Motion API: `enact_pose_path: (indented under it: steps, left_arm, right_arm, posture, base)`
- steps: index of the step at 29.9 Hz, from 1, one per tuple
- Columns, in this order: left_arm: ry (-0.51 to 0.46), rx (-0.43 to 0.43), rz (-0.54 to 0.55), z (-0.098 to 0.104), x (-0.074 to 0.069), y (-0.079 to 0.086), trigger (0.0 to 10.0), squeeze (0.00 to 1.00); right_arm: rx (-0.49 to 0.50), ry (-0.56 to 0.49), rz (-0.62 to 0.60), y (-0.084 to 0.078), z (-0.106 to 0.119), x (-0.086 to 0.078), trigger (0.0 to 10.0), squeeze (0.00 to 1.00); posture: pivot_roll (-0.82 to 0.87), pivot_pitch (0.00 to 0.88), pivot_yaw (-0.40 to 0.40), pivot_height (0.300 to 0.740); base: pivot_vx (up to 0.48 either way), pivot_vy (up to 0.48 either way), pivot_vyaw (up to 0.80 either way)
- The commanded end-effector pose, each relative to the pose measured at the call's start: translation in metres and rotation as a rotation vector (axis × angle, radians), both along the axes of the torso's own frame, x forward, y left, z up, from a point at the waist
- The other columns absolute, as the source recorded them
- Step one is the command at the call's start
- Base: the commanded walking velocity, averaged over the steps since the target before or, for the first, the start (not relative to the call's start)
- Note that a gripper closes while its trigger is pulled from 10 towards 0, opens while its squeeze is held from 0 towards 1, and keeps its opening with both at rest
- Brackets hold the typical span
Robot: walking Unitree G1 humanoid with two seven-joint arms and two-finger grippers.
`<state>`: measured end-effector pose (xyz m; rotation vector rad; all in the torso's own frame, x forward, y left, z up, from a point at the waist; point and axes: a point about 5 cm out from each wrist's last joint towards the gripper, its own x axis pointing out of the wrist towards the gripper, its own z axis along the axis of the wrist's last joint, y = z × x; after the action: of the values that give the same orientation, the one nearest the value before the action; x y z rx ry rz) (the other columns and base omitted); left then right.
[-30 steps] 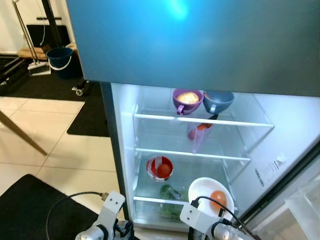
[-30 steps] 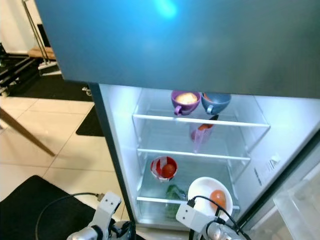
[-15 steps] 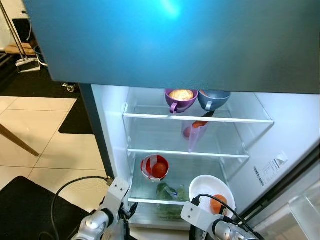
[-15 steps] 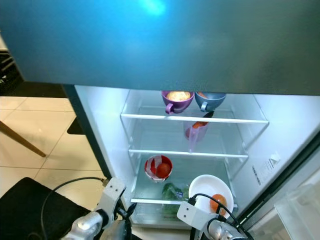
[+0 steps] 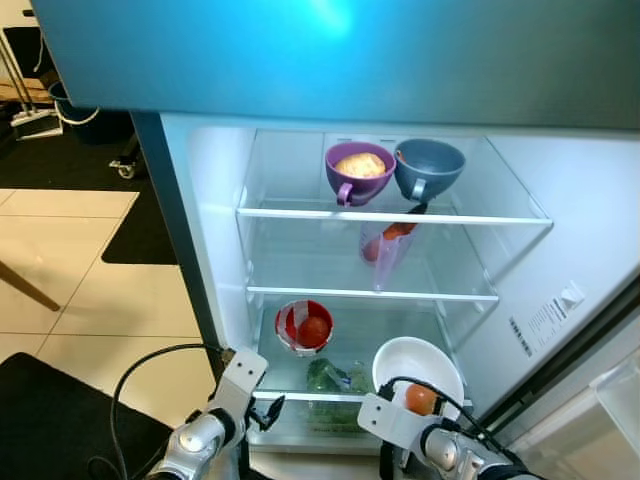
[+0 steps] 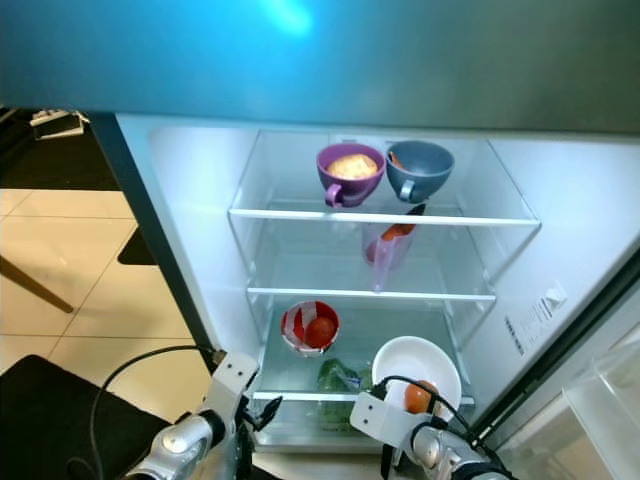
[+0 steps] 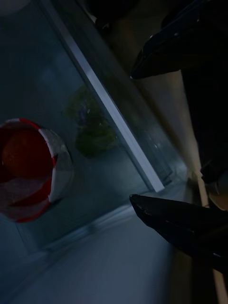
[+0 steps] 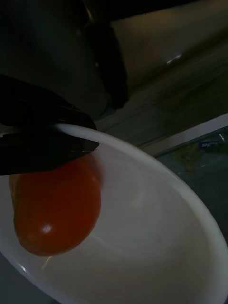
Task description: Restocking fridge
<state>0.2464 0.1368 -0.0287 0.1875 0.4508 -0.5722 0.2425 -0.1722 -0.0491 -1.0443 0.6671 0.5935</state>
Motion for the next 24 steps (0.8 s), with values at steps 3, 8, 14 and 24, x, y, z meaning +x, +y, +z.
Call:
enact_pose_path:
  steps: [3,8,14,24]
  left_arm:
    - [-0.016,-0.009,-0.051,0.001,-0.001,-0.010,10.0,0.00]
    - [-0.031,-0.011,-0.087,0.003,-0.001,-0.016,10.0,0.00]
    - [-0.065,-0.002,-0.170,0.007,0.000,-0.026,10.0,0.00]
    - [-0.098,-0.021,-0.260,0.012,-0.001,-0.041,10.0,0.00]
  right_arm:
    - [-0.012,-0.003,0.013,-0.001,0.002,0.002,10.0,0.00]
    - [-0.013,-0.011,0.017,0.000,0.003,0.005,10.0,0.00]
    - [-0.015,-0.020,0.019,0.000,0.006,0.008,10.0,0.00]
    - [-0.019,-0.026,0.025,-0.001,0.008,0.011,10.0,0.00]
  posture:
    - [0.07,0.000,-0.037,0.496]
    - [0.07,0.000,-0.037,0.496]
    - [0.07,0.000,-0.033,0.496]
    - [0.07,0.000,-0.031,0.496]
  base:
    - [0.000,0.000,0.00]
    - [0.000,0.000,0.00]
    - [0.000,0.000,0.00]
    - [0.000,0.000,0.00]
